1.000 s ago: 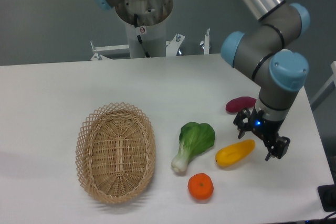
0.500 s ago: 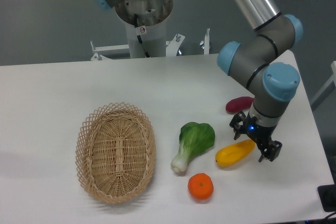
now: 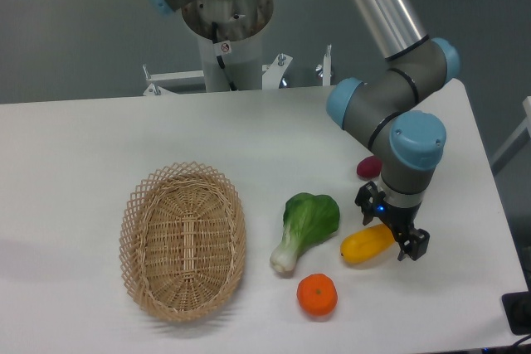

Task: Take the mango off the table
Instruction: 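Close the gripper fingers around the yellow mango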

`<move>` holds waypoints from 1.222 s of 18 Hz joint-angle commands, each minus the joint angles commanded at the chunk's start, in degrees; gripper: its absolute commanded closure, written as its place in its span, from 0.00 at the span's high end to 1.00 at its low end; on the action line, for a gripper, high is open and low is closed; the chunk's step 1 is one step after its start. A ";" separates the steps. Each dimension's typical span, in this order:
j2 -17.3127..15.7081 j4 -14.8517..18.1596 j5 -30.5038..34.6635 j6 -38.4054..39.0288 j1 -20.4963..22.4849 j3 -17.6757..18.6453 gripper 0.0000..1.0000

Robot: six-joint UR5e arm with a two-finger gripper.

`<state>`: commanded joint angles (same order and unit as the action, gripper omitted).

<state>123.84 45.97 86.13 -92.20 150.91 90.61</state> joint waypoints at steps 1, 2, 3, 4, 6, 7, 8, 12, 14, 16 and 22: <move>0.00 -0.09 0.61 0.00 0.09 0.44 1.00; 0.00 -0.09 1.05 0.09 0.00 0.53 1.00; 0.00 0.00 1.32 0.17 0.00 0.53 1.00; 0.00 0.00 1.58 0.17 0.00 0.53 1.00; 0.00 -0.09 1.76 0.61 -0.09 0.62 1.00; 0.08 -0.17 1.76 1.57 -0.26 0.62 1.00; 0.35 -0.61 1.85 2.63 -0.87 0.45 1.00; 0.79 -0.79 1.94 3.69 -1.32 0.45 1.00; 0.79 -0.79 1.94 3.78 -1.32 0.53 0.87; 0.70 -0.88 1.94 3.87 -1.32 0.53 0.73; 0.52 -0.79 1.76 3.95 -1.32 0.62 0.54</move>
<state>124.37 45.18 87.89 -88.24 149.59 91.23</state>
